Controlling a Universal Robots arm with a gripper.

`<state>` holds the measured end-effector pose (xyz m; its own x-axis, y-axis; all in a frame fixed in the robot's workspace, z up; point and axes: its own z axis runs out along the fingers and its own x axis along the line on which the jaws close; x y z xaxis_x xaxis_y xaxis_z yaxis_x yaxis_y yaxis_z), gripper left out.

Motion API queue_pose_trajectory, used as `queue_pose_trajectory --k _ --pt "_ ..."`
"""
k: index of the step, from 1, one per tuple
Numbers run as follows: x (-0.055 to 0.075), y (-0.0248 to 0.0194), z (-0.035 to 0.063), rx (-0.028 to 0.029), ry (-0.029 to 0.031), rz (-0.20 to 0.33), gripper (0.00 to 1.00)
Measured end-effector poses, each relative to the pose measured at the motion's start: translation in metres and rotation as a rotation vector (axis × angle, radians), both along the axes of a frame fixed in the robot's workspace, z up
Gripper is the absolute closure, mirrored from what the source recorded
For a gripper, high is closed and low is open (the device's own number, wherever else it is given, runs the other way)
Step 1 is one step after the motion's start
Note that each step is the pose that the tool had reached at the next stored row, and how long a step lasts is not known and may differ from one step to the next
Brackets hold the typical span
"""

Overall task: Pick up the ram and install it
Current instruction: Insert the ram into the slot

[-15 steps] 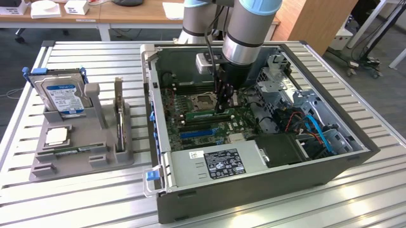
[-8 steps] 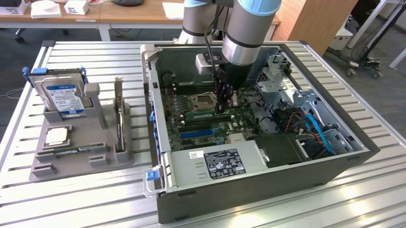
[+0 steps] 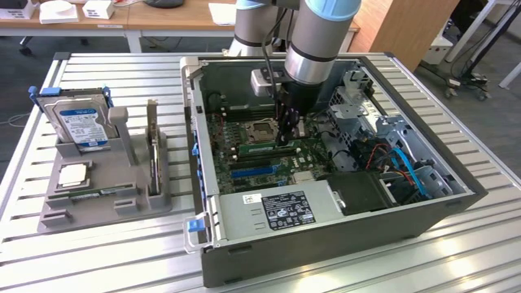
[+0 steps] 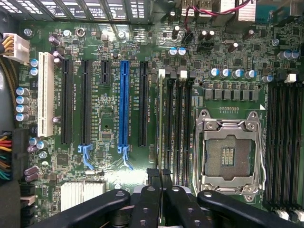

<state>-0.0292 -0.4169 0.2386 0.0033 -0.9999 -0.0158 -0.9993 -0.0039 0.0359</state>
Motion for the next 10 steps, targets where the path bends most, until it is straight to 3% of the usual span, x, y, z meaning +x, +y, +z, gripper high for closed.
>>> queue_pose_trajectory --k 5,10 --pt "0.0000 0.0000 -0.0003 0.0004 -0.0003 -0.003 0.89" --pt "-0.0001 0.0000 -0.0009 0.0047 -0.0030 -0.003 0.89"
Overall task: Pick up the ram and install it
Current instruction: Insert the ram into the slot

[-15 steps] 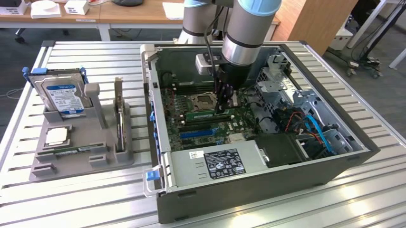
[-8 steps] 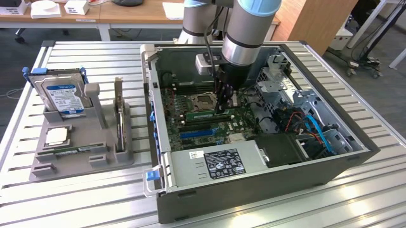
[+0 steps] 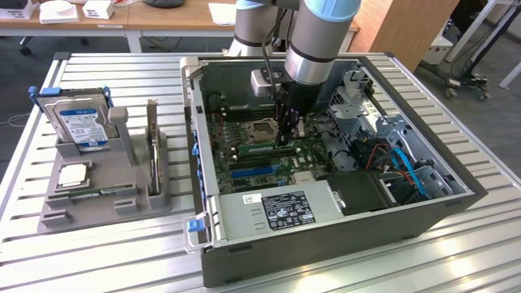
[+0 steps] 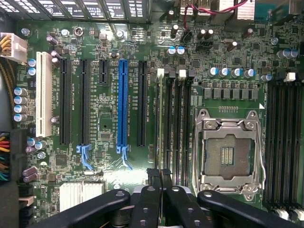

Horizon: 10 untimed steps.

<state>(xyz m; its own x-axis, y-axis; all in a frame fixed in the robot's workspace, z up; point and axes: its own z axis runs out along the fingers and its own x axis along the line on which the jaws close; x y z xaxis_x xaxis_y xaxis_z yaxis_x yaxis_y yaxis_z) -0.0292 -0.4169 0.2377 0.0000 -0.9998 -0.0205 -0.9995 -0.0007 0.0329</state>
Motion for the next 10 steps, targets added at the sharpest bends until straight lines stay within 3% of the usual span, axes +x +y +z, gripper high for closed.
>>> queue_pose_trajectory --k 10 --pt "-0.0001 0.0000 -0.0001 0.0014 -0.0003 -0.004 0.89"
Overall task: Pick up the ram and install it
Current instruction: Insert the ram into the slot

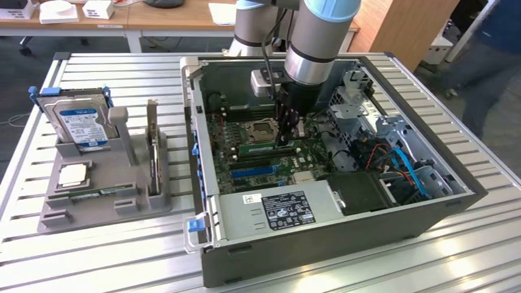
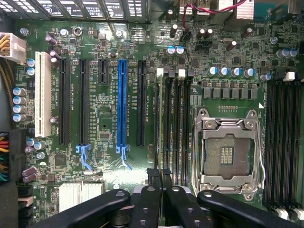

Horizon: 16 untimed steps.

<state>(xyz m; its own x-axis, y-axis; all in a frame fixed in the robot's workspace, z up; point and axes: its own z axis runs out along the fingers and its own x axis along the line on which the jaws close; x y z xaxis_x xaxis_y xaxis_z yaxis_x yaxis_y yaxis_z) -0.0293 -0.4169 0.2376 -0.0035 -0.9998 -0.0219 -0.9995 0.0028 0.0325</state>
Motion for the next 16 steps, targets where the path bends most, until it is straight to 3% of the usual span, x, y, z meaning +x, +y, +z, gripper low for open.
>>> queue_pose_trajectory --k 4,9,16 --pt "0.0000 0.0000 0.0000 0.0021 -0.0002 0.000 0.89" --pt "0.0000 0.0000 -0.0001 0.0100 -0.0025 0.000 0.89" --pt "-0.0001 -0.0009 0.0000 0.0101 -0.0024 0.000 0.89"
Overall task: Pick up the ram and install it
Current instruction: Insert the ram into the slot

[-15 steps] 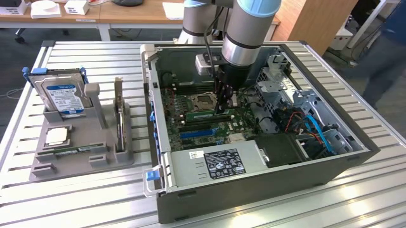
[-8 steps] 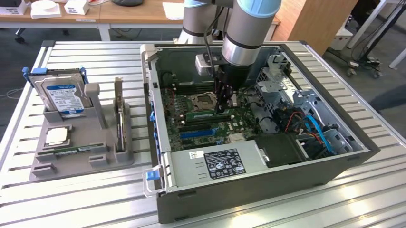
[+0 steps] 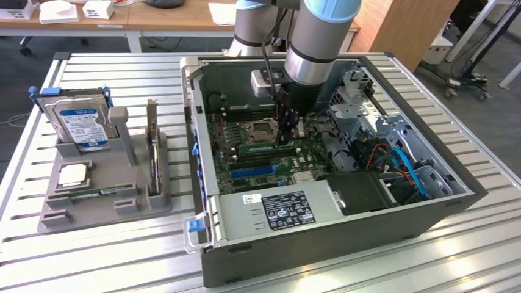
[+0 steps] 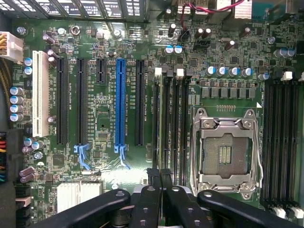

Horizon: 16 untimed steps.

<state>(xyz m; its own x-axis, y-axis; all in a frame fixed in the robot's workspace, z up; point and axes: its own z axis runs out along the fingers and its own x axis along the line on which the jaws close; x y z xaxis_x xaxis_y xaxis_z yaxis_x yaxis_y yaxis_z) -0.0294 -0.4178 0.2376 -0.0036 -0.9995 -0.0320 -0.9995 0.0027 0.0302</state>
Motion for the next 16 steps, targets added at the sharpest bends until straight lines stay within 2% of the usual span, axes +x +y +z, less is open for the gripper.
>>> queue_pose_trajectory --k 8,16 --pt "-0.0002 -0.0021 -0.0001 0.0025 -0.0002 0.000 0.89" --pt "-0.0004 -0.0022 -0.0003 0.0026 -0.0002 0.000 0.89"
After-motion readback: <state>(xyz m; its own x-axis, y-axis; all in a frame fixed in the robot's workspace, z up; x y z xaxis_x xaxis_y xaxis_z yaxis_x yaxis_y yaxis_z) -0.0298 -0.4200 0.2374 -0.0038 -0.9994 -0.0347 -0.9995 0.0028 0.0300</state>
